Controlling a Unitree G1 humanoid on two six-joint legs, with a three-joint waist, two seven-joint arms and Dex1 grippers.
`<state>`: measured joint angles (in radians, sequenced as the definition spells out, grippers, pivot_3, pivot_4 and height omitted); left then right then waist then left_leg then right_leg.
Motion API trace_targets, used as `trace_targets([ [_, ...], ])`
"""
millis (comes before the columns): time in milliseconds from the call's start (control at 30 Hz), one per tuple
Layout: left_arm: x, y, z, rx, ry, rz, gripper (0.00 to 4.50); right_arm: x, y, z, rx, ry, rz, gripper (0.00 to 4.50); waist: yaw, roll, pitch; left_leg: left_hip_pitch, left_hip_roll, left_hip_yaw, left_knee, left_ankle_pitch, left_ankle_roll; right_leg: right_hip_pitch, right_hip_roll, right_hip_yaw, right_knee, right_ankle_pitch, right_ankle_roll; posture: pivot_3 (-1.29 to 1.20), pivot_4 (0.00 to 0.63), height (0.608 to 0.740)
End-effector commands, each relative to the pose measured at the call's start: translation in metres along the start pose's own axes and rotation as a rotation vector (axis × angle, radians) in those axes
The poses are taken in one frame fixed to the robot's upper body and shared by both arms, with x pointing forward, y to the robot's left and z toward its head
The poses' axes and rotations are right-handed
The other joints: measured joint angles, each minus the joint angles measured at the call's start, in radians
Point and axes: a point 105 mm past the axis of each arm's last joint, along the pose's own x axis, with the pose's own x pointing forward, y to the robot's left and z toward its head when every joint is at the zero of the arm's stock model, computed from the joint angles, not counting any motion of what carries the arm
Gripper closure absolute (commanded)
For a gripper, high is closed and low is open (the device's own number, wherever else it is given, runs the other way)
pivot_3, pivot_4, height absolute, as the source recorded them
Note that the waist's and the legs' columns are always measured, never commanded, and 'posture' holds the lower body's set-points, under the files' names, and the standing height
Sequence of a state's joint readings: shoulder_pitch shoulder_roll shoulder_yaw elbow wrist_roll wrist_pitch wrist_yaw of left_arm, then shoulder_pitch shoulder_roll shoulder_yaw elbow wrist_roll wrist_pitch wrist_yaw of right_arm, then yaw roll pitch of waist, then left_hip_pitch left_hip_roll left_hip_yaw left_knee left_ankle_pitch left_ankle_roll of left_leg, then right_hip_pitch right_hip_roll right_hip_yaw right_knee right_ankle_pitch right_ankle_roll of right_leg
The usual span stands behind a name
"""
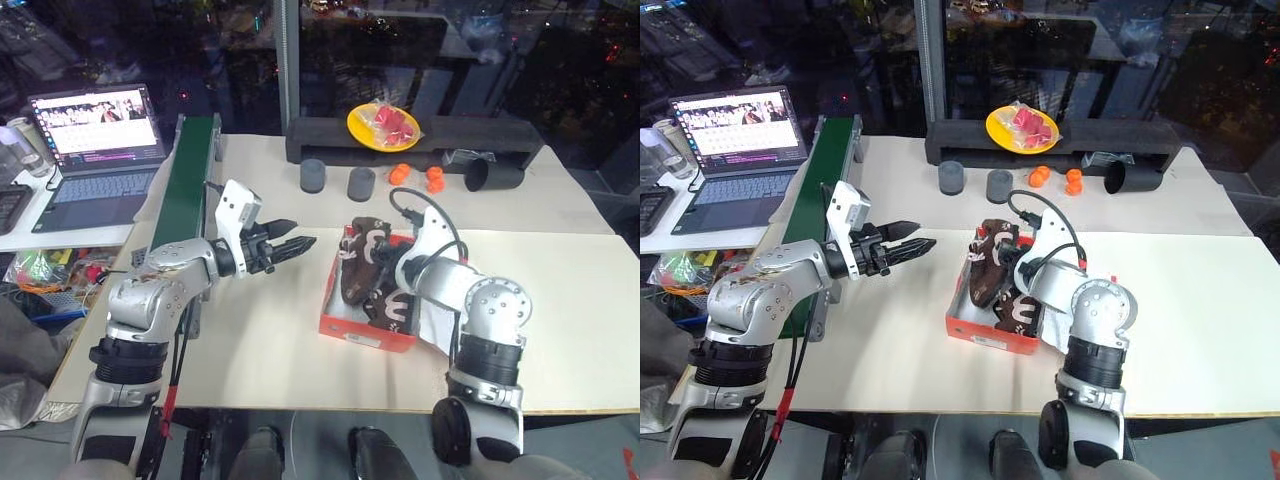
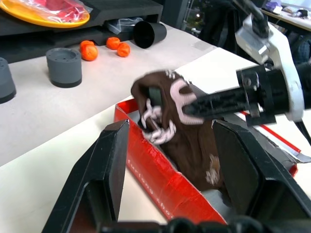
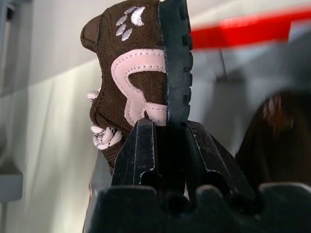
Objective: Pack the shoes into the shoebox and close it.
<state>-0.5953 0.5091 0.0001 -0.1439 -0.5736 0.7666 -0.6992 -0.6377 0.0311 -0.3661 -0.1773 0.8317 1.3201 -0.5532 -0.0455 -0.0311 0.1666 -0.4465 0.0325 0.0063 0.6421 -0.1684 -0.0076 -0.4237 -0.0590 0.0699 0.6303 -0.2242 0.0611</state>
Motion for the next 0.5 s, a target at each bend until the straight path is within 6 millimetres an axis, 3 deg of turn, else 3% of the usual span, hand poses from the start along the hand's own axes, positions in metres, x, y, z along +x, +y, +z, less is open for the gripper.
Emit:
trace_targets([
  [33,0.003,-0.005,0.01,0.044,-0.035,-0.007,1.61,-0.002,-0.008,-0.007,-0.057,0.008,-0.089,4.04,0.001,0.0,0.0,0.0,0.0,0.0,0.0,0.0,0.0,0.0,0.0,0.0,0.0,0.0,0.0,0.0,0.15,0.74],
  [367,0.006,-0.007,0.009,0.046,-0.033,-0.008,1.61,0.01,-0.025,-0.033,-0.265,0.125,-0.188,4.04,0.002,0.0,-0.001,0.002,0.0,0.0,0.0,0.0,0.0,0.002,0.0,0.0,0.0,0.0,0.0,0.0,0.15,0.74],
  [500,0.006,-0.01,0.007,0.048,-0.028,-0.022,1.58,0.01,-0.024,-0.027,-0.197,0.085,-0.16,2.57,0.003,0.0,-0.002,0.003,0.0,0.0,0.0,0.0,0.0,0.003,0.0,0.0,-0.001,0.0,0.0,0.0,0.15,0.74],
])
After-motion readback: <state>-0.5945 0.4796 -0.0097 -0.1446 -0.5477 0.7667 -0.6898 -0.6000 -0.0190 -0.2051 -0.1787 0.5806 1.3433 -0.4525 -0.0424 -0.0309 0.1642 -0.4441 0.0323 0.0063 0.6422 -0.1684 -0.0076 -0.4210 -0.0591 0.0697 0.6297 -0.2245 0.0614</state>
